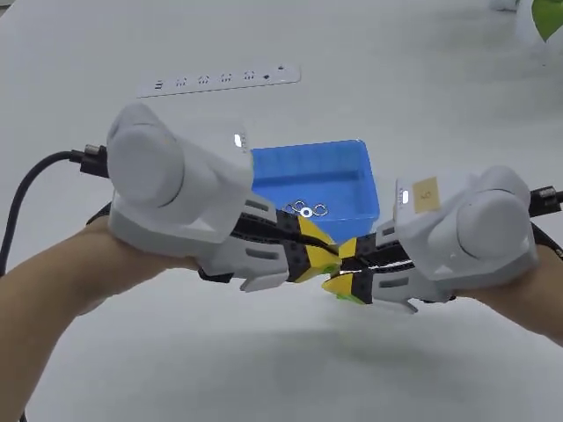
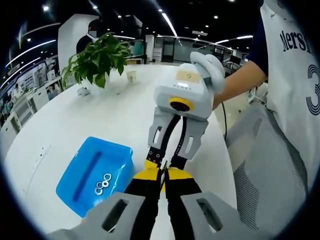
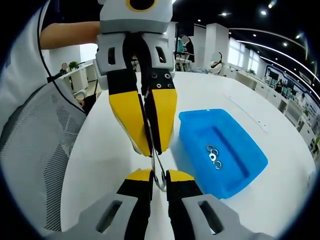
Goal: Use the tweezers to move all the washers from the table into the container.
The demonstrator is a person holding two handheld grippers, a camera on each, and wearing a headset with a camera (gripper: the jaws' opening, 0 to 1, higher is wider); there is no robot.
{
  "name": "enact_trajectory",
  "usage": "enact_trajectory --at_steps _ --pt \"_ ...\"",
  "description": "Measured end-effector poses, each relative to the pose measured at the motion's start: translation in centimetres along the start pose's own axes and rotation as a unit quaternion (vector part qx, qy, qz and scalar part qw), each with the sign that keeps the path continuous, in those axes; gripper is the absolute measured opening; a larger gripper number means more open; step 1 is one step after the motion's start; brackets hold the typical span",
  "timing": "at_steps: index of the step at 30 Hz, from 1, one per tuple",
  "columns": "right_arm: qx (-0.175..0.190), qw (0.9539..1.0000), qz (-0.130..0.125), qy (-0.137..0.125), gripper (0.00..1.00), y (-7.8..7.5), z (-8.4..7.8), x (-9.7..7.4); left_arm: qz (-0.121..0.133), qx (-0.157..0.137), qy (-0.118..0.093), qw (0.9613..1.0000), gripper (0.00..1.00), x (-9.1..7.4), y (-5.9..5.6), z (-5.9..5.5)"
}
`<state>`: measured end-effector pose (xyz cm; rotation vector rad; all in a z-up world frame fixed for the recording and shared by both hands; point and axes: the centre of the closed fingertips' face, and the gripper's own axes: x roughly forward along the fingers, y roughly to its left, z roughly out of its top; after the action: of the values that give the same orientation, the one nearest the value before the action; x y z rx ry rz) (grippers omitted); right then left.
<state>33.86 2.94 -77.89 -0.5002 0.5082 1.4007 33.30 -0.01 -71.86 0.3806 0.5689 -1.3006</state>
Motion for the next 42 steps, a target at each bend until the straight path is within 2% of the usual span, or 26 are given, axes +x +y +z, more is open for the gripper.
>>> enact_trajectory --at_steps 10,14,17,22,30,35,42 --pt "0.003 1.0 0.0 0.0 0.11 -0.1 -0.2 0.1 0.001 -0.002 0.001 1.0 0.07 0.2 0.1 -0.1" --pt "-0.006 1.0 0.004 0.005 0.12 0.0 -0.1 -0.2 -0.005 0.003 0.006 1.0 0.07 0.4 -0.2 0.1" --pt "-0.005 0.9997 0.025 -0.003 0.12 0.2 0.3 -0.7 -0.011 0.007 0.013 0.9998 0.07 0.5 -0.3 0.0" --pt "-0.01 0.9992 0.038 0.003 0.11 0.0 -0.1 -0.9 -0.009 0.008 0.016 0.9998 0.07 0.5 0.0 -0.1" --pt "-0.018 0.9991 0.037 0.009 0.11 0.2 -0.3 -0.7 -0.01 0.002 0.014 0.9998 0.07 0.8 0.1 -0.1" --pt "-0.021 0.9994 0.028 0.003 0.1 0.2 -0.3 -0.7 -0.009 -0.004 0.012 0.9999 0.07 0.7 0.2 -0.3" --pt "-0.022 0.9994 0.028 0.001 0.09 0.2 -0.3 -0.7 -0.01 -0.001 0.016 0.9998 0.08 0.5 0.1 -0.5"
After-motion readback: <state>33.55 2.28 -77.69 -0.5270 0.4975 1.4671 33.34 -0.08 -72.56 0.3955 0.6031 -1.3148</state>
